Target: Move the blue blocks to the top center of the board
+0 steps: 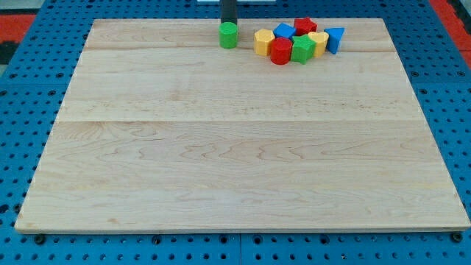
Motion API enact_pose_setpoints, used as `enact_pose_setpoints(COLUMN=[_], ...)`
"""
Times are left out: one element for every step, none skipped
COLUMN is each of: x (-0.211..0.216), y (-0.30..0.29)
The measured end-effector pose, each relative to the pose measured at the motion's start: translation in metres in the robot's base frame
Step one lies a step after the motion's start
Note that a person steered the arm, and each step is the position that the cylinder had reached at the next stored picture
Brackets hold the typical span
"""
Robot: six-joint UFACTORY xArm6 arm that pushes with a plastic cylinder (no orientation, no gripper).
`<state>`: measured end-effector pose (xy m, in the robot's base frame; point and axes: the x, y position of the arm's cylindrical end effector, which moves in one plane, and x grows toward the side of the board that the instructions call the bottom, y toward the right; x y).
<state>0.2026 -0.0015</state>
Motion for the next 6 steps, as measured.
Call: enact_pose_setpoints(x=[0.006, 0.007, 0.007, 0.033, 0.058, 0.051], y=[0.027, 0.067, 0.125, 0.149, 0.121, 0.081])
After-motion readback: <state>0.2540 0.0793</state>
